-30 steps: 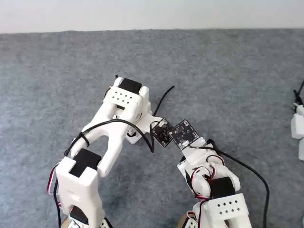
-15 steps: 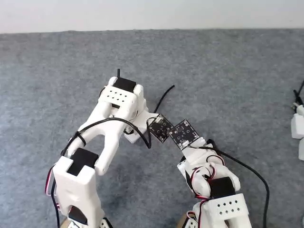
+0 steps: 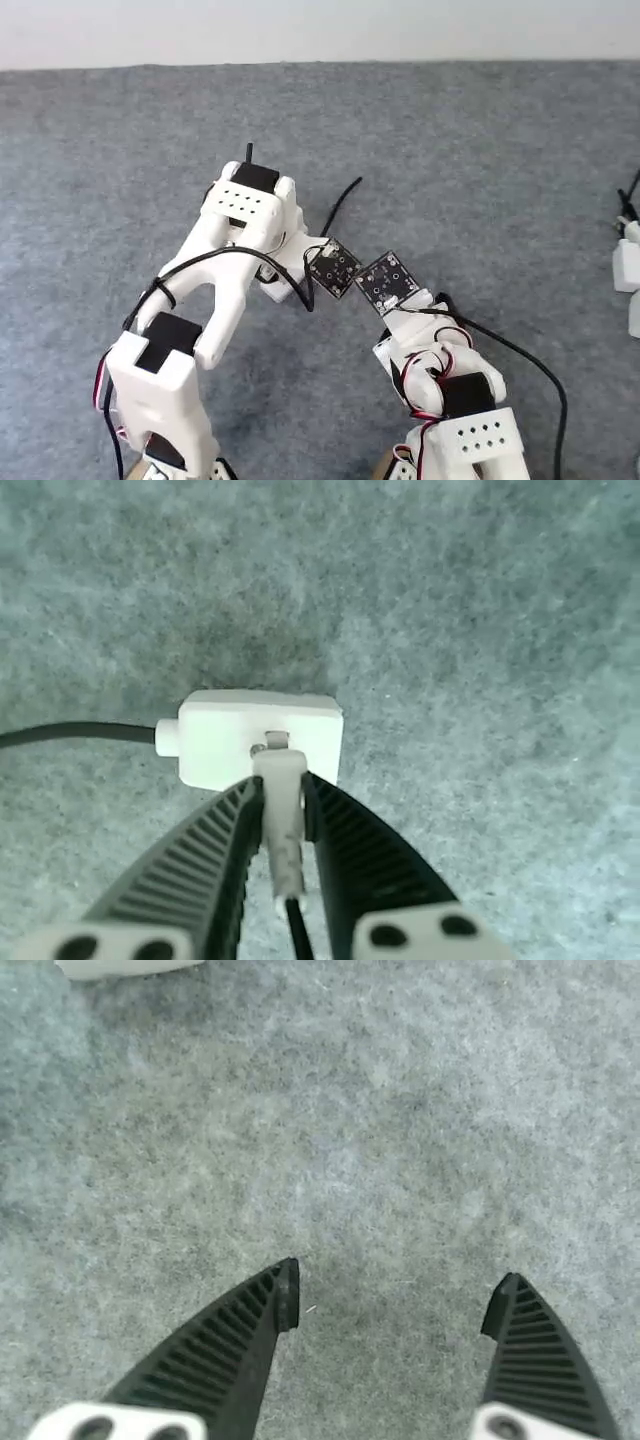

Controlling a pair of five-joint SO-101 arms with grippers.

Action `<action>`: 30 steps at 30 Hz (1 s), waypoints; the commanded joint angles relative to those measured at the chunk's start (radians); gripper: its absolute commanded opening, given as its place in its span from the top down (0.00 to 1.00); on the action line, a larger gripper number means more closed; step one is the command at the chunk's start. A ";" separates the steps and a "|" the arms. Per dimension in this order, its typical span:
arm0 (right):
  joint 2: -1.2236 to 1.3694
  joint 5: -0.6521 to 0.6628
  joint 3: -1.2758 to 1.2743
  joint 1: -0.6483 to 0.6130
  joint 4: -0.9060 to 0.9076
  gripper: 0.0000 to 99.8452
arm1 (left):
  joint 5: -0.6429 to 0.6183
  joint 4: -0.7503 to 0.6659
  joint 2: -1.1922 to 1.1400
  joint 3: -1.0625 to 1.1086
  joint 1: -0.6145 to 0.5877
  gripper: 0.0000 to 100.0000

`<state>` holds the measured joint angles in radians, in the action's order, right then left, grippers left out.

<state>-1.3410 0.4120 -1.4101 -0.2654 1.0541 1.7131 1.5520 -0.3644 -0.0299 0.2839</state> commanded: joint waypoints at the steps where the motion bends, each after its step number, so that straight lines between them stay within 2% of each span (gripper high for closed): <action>1: -0.013 -0.011 0.012 0.007 -0.018 0.69 | -0.009 0.038 0.063 0.001 -0.008 0.99; 15: -0.013 -0.011 0.011 0.007 -0.015 0.69 | -0.012 0.081 0.209 0.004 -0.032 0.99; 25: -0.013 -0.011 0.009 0.007 -0.013 0.69 | -0.009 0.086 0.158 0.024 -0.018 0.99; 30: -0.013 -0.011 0.009 0.007 -0.016 0.69 | 0.077 0.130 0.173 0.022 -0.012 0.99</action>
<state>-1.3410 0.4120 -1.4101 -0.2654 1.0541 1.7407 1.6395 -0.2217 0.0038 0.2654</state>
